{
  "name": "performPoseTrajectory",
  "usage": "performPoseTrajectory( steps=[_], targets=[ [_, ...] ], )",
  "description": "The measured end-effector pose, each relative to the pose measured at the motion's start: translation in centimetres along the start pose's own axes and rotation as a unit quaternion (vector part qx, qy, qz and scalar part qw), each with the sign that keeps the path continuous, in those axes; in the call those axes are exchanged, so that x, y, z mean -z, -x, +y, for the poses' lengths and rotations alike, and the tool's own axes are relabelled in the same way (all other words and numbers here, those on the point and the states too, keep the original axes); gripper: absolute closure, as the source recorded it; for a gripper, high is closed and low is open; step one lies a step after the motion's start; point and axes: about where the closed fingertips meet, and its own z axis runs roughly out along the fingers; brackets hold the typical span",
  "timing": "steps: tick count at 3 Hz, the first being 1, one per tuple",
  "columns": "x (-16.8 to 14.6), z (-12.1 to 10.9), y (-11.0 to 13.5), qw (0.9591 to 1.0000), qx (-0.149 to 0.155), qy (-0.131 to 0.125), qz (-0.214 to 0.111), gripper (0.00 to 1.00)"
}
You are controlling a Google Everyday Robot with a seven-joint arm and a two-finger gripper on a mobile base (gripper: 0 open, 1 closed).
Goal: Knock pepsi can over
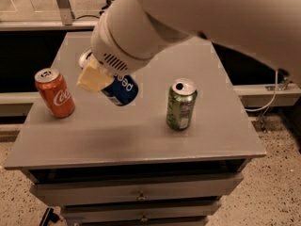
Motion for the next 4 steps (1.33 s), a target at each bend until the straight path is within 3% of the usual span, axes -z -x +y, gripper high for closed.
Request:
performPoseTrajectory(
  steps=[2, 3, 4],
  targets=[
    [1.9, -1.8, 4.9, 0.9975, 0.034, -0.013, 0.060, 1.00],
    [0.6, -2.3, 5.7, 0.9957, 0.039, -0.002, 0.084, 1.00],
    [-1.6, -2.9, 5.5, 0.9952, 0.040, 0.017, 0.087, 1.00]
  ],
)
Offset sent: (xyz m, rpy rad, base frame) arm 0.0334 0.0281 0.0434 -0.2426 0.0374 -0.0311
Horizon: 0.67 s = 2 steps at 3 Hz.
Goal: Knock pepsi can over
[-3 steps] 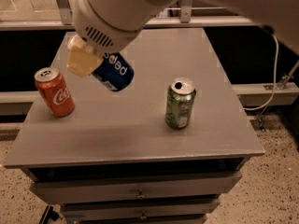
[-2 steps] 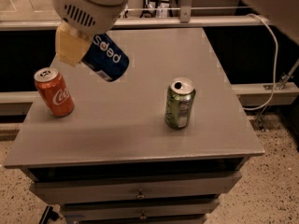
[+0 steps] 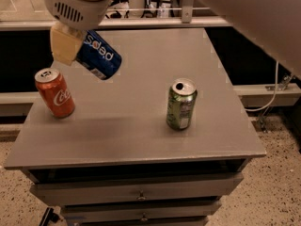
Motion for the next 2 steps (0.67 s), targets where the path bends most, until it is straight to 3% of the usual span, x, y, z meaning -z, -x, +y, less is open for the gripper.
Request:
performPoseTrajectory(
  steps=[2],
  targets=[
    [-6.6, -1.3, -1.2, 0.9987, -0.017, 0.046, 0.014, 1.00]
  ],
)
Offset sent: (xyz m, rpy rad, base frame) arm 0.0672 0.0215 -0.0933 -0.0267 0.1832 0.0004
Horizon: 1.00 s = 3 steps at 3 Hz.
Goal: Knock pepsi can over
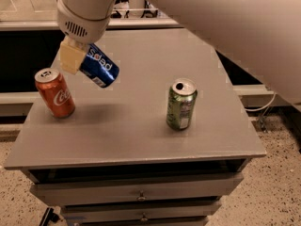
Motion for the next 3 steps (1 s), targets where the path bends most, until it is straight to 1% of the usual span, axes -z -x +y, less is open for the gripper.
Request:
performPoseTrajectory(
  steps=[1, 3],
  targets=[
    [-2.3, -0.5, -0.9, 0.9996, -0.014, 0.019, 0.015, 1.00],
    [-4.8, -0.7, -2.7, 0.9984, -0.035, 0.039, 0.020, 1.00]
  ],
)
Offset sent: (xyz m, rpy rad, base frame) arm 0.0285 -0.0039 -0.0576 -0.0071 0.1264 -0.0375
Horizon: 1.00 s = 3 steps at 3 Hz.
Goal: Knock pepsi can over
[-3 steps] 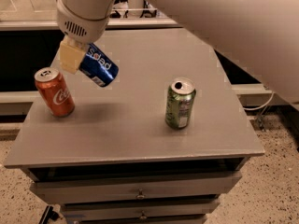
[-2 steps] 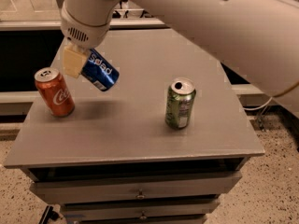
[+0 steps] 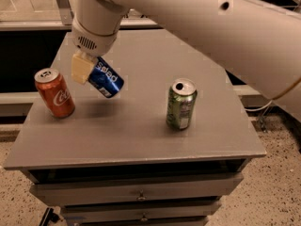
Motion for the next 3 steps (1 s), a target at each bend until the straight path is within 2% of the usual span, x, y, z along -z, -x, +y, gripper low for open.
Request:
performPoseTrajectory(
  steps=[3],
  targets=[
    [-1.8, 0.5, -5.3, 0.9992, -0.035, -0.012, 0.016, 1.00]
  ],
)
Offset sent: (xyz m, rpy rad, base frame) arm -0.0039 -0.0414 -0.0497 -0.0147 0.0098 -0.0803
